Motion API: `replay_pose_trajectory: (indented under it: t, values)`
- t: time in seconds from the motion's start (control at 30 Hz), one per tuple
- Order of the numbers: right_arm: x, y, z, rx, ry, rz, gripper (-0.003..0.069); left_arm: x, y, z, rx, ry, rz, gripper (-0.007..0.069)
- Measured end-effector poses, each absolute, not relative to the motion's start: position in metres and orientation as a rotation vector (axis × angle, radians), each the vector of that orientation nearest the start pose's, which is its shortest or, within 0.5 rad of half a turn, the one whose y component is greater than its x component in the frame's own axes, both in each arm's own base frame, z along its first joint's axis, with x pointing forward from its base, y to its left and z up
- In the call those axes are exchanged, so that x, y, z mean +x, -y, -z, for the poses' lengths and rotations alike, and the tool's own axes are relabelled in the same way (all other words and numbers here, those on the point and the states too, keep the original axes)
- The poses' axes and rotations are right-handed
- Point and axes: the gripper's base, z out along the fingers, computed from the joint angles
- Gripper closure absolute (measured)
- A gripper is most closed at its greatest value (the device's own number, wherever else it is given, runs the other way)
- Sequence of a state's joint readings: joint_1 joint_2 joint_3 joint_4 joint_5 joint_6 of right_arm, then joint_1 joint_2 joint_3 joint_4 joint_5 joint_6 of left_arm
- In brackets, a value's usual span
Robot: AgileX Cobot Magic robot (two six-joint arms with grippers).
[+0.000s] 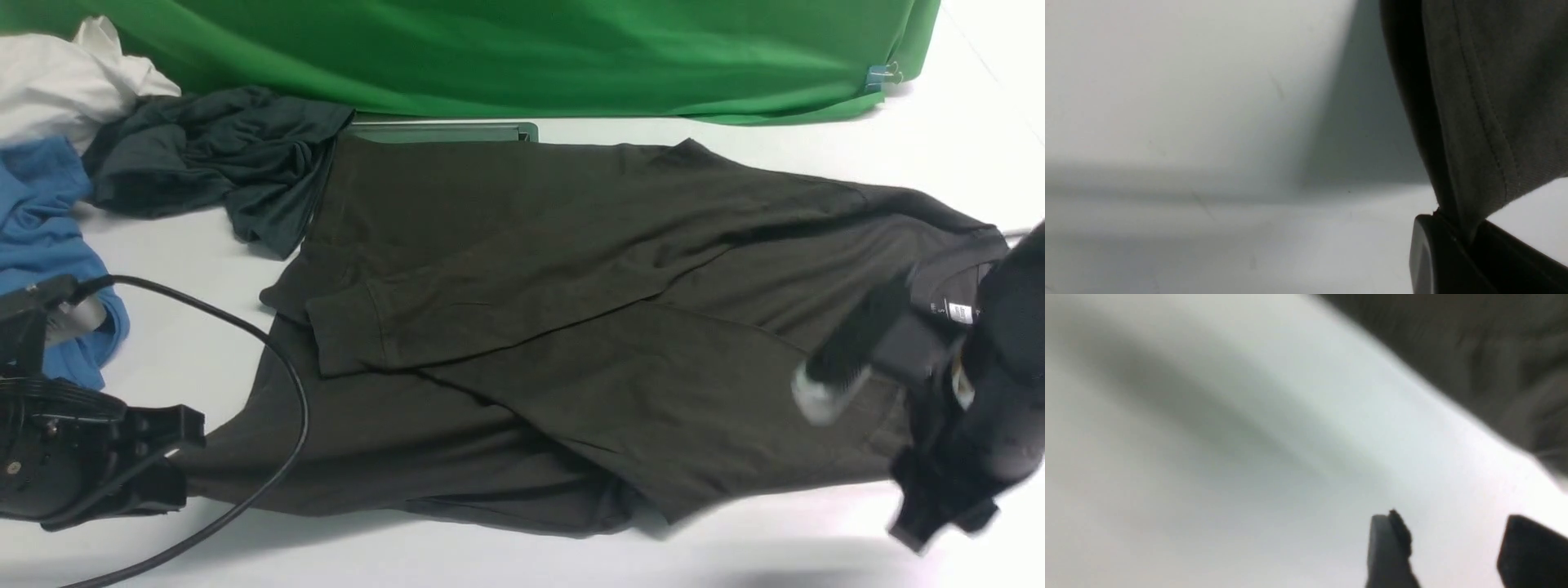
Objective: Fold a long-sleeved shirt on a white desktop.
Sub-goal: 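Grasp the near edge of the shirt at its hem and shoulder corners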
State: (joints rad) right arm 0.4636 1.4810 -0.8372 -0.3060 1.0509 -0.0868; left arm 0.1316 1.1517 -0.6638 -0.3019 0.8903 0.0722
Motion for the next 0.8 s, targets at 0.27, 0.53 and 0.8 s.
replay_pose_trajectory:
  t: [0.27,0.53,0.8]
  values:
    - [0.235,-0.081,-0.180,-1.226,-2.864,0.574,0.0244,0.188,-0.002,-0.235,-0.303,-2.800,0.347,0.0587]
    - [0.254,-0.091,-0.153,-1.382,-2.720,0.555,0.0244,0.188,-0.002,-0.235,-0.293,-2.795,0.357,0.0587]
    - [0.261,-0.095,-0.147,-1.441,-2.657,0.541,0.0356,0.189,-0.002,-0.235,-0.294,-2.788,0.360,0.0587]
